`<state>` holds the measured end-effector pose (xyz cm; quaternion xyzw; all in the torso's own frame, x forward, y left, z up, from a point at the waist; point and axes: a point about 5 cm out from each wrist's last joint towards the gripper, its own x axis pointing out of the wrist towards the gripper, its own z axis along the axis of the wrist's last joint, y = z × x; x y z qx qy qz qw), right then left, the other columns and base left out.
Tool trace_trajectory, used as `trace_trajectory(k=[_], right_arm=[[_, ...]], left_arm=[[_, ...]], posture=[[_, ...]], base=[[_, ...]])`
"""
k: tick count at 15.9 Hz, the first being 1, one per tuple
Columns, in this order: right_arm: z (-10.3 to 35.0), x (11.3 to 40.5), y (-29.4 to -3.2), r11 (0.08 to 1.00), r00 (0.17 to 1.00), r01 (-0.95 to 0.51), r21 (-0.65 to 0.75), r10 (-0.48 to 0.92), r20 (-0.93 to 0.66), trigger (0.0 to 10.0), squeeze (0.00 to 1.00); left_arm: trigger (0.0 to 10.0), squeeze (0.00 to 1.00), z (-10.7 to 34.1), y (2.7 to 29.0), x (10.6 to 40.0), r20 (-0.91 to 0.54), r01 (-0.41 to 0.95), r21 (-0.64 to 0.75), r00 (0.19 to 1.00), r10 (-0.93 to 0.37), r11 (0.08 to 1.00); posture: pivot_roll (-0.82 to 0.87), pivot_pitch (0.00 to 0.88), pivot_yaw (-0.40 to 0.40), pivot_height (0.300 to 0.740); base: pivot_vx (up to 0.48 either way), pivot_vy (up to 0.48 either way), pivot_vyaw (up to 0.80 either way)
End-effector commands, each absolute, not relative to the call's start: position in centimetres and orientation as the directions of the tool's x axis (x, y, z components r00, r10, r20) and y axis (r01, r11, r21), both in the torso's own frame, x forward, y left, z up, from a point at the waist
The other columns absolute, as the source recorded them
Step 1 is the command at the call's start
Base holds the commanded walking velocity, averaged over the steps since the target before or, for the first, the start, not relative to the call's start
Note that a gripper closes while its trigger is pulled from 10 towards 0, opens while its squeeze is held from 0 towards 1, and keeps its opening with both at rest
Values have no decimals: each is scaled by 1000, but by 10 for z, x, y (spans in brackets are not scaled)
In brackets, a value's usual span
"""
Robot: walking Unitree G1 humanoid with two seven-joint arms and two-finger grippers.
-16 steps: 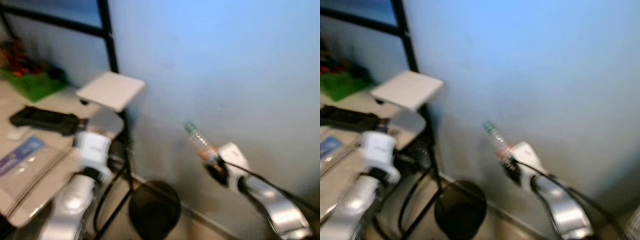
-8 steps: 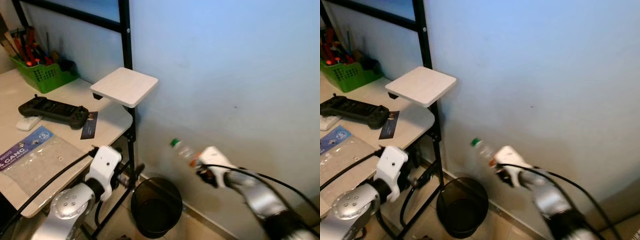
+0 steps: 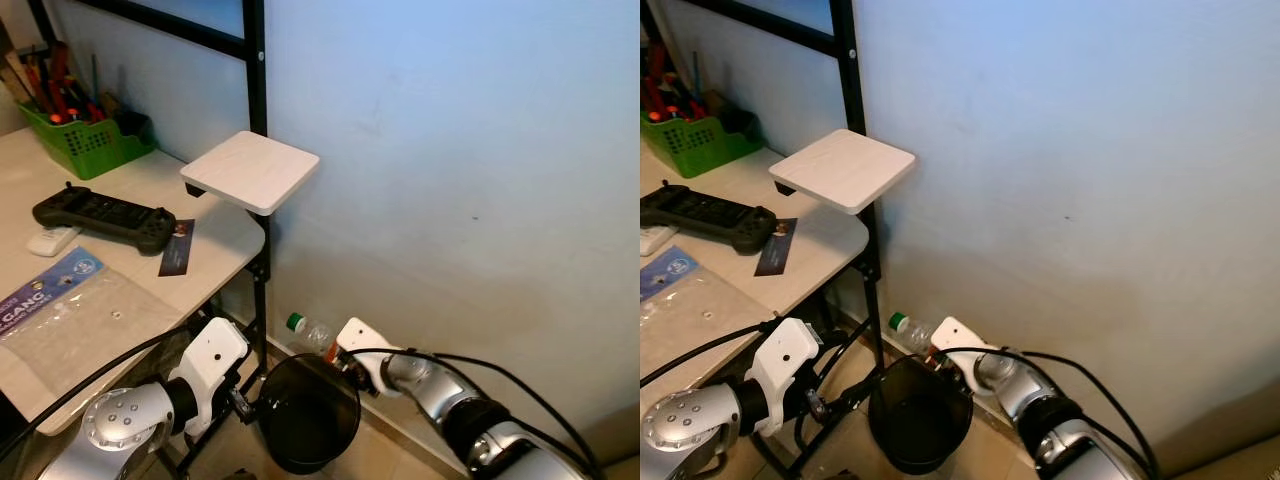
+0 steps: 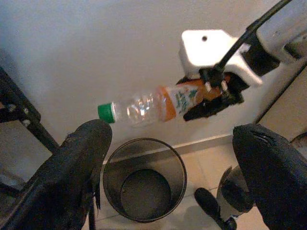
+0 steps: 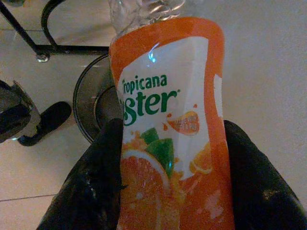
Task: Clean up the room
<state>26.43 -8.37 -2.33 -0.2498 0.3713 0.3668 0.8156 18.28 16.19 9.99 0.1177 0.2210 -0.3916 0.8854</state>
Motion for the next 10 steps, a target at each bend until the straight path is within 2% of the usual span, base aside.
trace_trajectory(k=[1, 2, 6, 7, 8, 10], right_arm=[[-22, 267, -82, 618, 468, -774, -135, 415, -780, 10000, 937], [-23, 266, -80, 621, 464, -774, -126, 420, -780, 10000, 1000], [-26, 264, -74, 655, 463, -752, -78, 439, -770, 10000, 1000], [-25, 265, -73, 664, 464, -745, -62, 450, -763, 10000, 51], [-25, 265, -73, 695, 467, -719, -21, 460, -755, 10000, 0], [-24, 267, -77, 714, 478, -700, -9, 460, -748, 10000, 0]], left_arm=[[10000, 0, 101, 158, 178, -486, 762, 26, 576, -658, 647], [10000, 0, 101, 158, 177, -488, 764, 23, 571, -660, 644], [10000, 0, 101, 156, 177, -491, 768, 20, 565, -663, 640], [10000, 0, 102, 156, 178, -491, 769, 21, 565, -664, 639], [10000, 0, 102, 156, 179, -489, 770, 22, 565, -665, 638], [10000, 0, 102, 155, 181, -487, 771, 24, 565, -666, 637]], posture=[[119, 0, -70, 740], [120, 0, -70, 740], [118, 0, -63, 740], [117, 0, -63, 740], [115, 0, -61, 740], [115, 0, -60, 740]], base=[[0, 0, 0], [0, 0, 0], [0, 0, 0], [0, 0, 0], [0, 0, 0], [0, 0, 0]])
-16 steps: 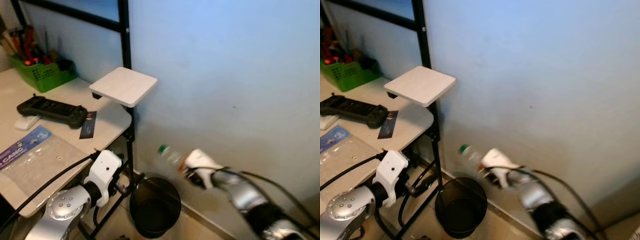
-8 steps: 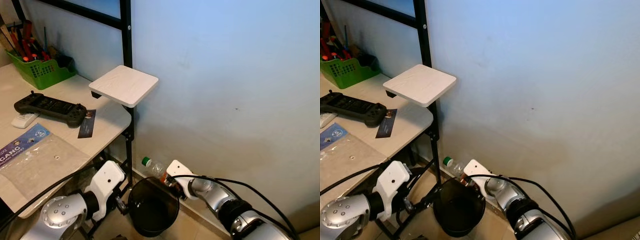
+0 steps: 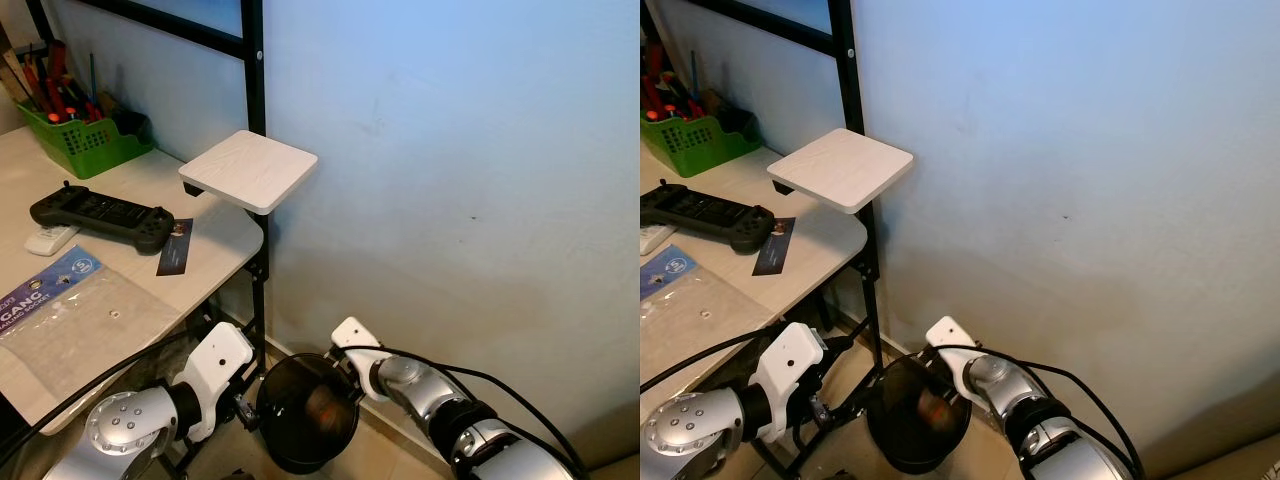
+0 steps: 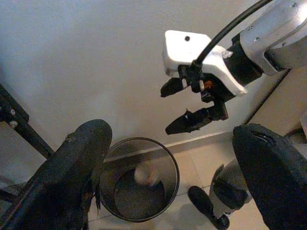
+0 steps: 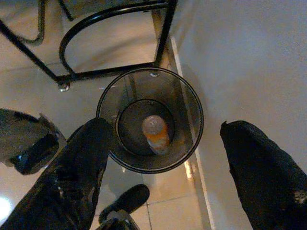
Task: Clean up the room
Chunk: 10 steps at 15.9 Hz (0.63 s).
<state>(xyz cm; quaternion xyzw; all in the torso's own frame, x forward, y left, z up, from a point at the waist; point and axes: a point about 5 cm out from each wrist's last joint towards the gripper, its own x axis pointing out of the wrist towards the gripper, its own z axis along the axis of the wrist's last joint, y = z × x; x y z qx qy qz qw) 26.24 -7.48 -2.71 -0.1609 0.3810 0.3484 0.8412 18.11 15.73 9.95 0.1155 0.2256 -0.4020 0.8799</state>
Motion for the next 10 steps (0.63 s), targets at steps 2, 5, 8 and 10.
trace_trajectory(k=[2, 5, 8, 10], right_arm=[[-21, 272, -90, 761, 517, -649, 16, 456, -724, 10000, 0], [-4, 284, -121, 846, 647, -530, 51, 443, -620, 10000, 0], [35, 282, -155, 927, 823, -375, 22, 344, -452, 10000, 0], [55, 273, -164, 961, 889, -275, 16, 260, -376, 10000, 0]], left_arm=[[10000, 0, 105, 152, 185, -463, 760, 25, 585, -666, 650], [10000, 0, 112, 147, 200, -388, 672, 40, 692, -608, 739], [10000, 0, 122, 145, 225, -264, 464, 70, 862, -432, 883], [10000, 0, 125, 147, 234, -237, 358, 87, 914, -329, 930]], posture=[[113, 0, -58, 740], [105, 0, -43, 740], [81, 0, -16, 740], [59, 0, 4, 740]], base=[[0, 0, 0], [0, 0, 0], [0, 0, 0], [0, 0, 0]])
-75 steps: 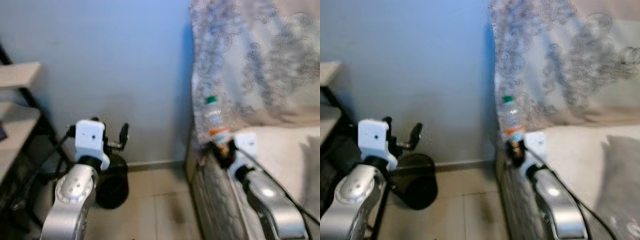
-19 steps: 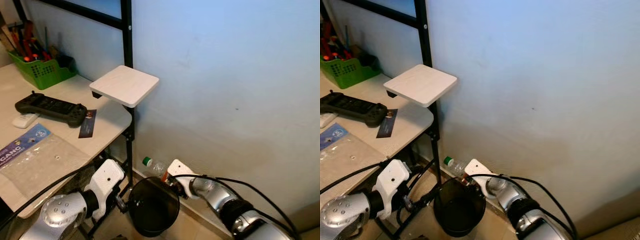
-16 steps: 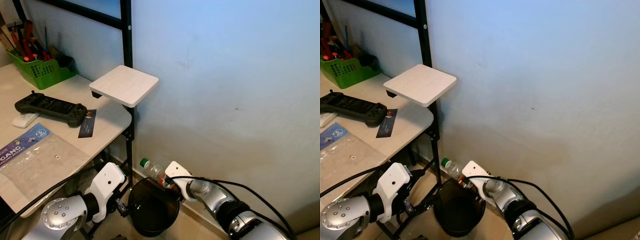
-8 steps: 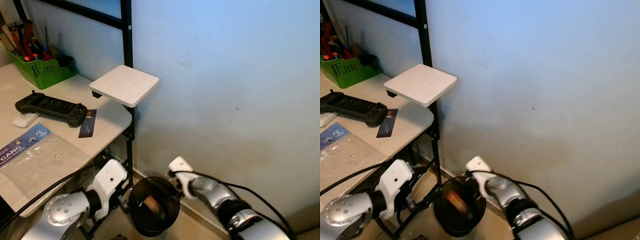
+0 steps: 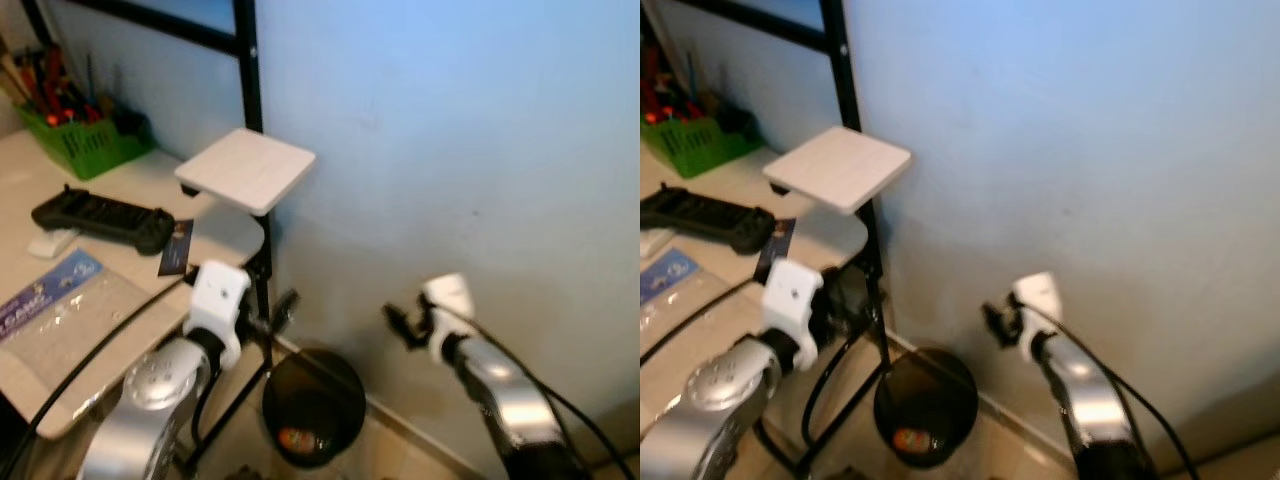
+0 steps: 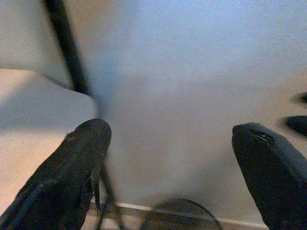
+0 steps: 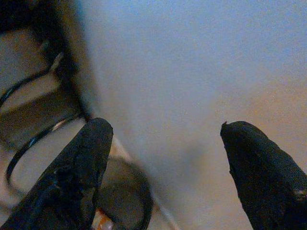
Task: Clean up the room
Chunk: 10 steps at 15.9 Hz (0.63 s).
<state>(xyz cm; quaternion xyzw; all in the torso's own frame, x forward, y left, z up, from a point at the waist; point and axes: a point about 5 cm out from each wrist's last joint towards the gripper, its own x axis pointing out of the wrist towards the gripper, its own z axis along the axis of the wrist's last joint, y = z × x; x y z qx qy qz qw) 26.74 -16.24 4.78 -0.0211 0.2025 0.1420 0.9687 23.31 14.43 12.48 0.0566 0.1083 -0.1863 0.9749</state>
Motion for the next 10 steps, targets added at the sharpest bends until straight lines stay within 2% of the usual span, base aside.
trace_trajectory(k=[1, 3, 6, 10], right_arm=[[65, 267, -166, 973, 911, -229, 17, 220, -349, 10000, 0], [76, 249, -171, 990, 938, -134, 36, 139, -319, 10000, 0], [74, 231, -180, 998, 933, -49, 30, 56, -355, 10000, 0], [81, 227, -188, 999, 938, 33, 36, -18, -347, 10000, 0]], left_arm=[[10000, 0, 125, 150, 236, -225, 310, 91, 932, -284, 946], [10000, 0, 118, 160, 233, -247, 231, 118, 949, -197, 966], [10000, 0, 111, 177, 229, -268, 114, 155, 961, -69, 981], [10000, 0, 115, 189, 230, -237, 71, 112, 971, -43, 991]], posture=[[50, 0, 10, 740], [36, 0, 22, 740], [30, 0, 33, 740], [29, 0, 48, 740]], base=[[0, 0, -750], [0, 0, -778], [0, 0, -775], [0, 0, -763]])
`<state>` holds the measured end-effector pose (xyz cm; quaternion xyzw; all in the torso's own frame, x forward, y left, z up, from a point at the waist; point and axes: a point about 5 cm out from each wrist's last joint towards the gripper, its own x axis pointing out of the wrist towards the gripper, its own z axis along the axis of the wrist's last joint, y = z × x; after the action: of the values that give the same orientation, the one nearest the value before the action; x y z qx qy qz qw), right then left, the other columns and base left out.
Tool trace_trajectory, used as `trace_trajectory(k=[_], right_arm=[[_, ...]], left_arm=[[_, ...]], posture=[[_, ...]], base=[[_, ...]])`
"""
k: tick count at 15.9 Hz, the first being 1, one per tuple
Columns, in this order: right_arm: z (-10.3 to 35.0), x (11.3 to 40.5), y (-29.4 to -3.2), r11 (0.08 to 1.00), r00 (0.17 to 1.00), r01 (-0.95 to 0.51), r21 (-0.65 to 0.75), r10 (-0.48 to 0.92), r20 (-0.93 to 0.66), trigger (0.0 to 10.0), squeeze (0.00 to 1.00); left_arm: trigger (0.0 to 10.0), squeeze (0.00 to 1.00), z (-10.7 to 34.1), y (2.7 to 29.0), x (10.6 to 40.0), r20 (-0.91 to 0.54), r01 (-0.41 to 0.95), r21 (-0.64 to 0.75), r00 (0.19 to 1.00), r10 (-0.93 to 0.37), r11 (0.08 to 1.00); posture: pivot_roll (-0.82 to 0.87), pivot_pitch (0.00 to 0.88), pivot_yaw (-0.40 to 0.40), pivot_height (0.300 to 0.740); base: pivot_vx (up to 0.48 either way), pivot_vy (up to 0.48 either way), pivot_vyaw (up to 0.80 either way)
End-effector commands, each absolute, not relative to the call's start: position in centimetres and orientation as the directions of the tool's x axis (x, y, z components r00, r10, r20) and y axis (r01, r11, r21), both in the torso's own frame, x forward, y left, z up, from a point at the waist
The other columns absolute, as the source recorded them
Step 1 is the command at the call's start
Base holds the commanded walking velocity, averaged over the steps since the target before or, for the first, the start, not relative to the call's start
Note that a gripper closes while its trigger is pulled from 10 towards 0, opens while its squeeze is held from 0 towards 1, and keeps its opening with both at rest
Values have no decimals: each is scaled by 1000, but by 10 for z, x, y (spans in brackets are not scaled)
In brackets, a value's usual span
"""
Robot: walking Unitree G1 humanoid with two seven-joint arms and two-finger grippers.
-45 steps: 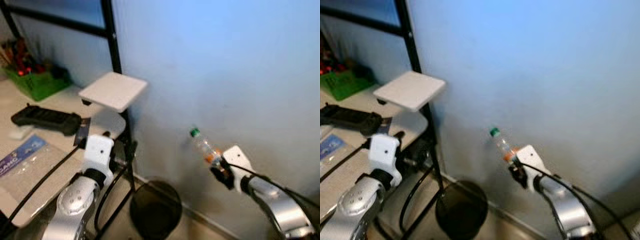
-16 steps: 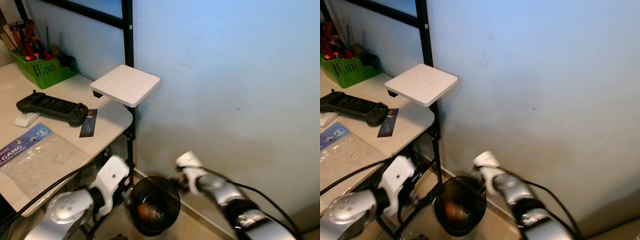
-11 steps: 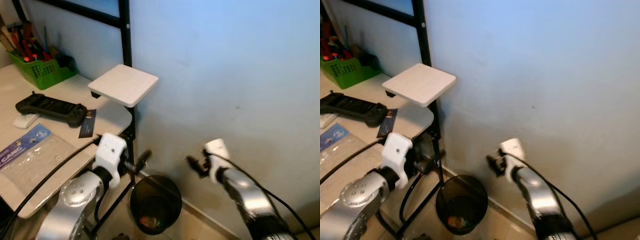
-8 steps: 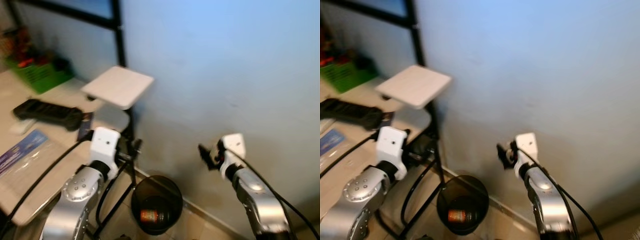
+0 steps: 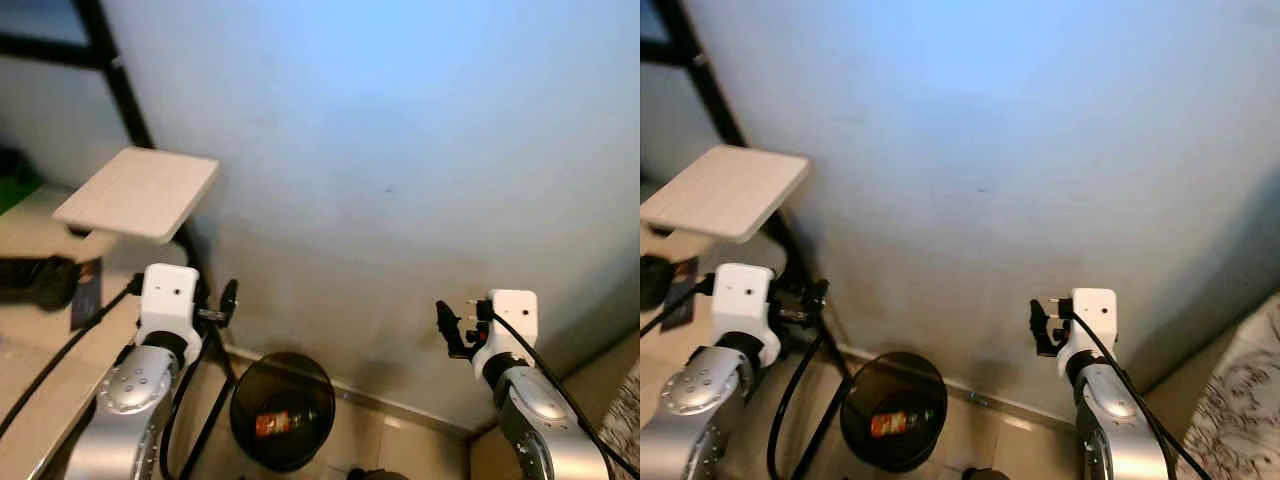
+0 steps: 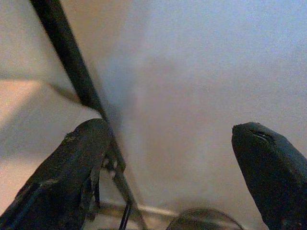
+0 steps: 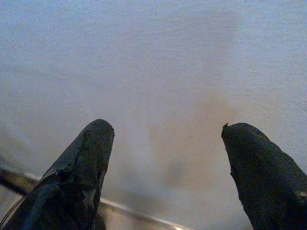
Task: Clean up the room
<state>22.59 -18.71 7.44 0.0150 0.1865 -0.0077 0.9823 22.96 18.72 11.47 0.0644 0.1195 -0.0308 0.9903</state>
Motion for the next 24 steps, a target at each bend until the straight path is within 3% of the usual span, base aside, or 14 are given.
trace_trajectory(k=[1, 6, 12, 24], right_arm=[[82, 228, -188, 999, 938, 33, 39, -17, -348, 10000, 0], [83, 226, -193, 998, 930, 60, 11, -51, -365, 10000, 0], [87, 228, -189, 998, 947, 56, -2, -54, -315, 10000, 0], [77, 224, -178, 999, 925, 46, -2, -43, -378, 10000, 0]], left_arm=[[10000, 0, 114, 193, 230, -231, 59, 126, 973, -29, 990], [10000, 0, 111, 195, 225, -246, 58, 125, 969, -26, 990], [10000, 0, 110, 182, 224, -250, 158, 181, 962, -110, 971], [10000, 0, 106, 175, 225, -261, 155, 124, 958, -119, 980]], posture=[[29, 0, 48, 740], [48, 0, 33, 740], [59, 0, 35, 740], [59, 0, 30, 740]], base=[[0, 0, -763], [0, 0, -759], [0, 0, -776], [0, 0, -799]])
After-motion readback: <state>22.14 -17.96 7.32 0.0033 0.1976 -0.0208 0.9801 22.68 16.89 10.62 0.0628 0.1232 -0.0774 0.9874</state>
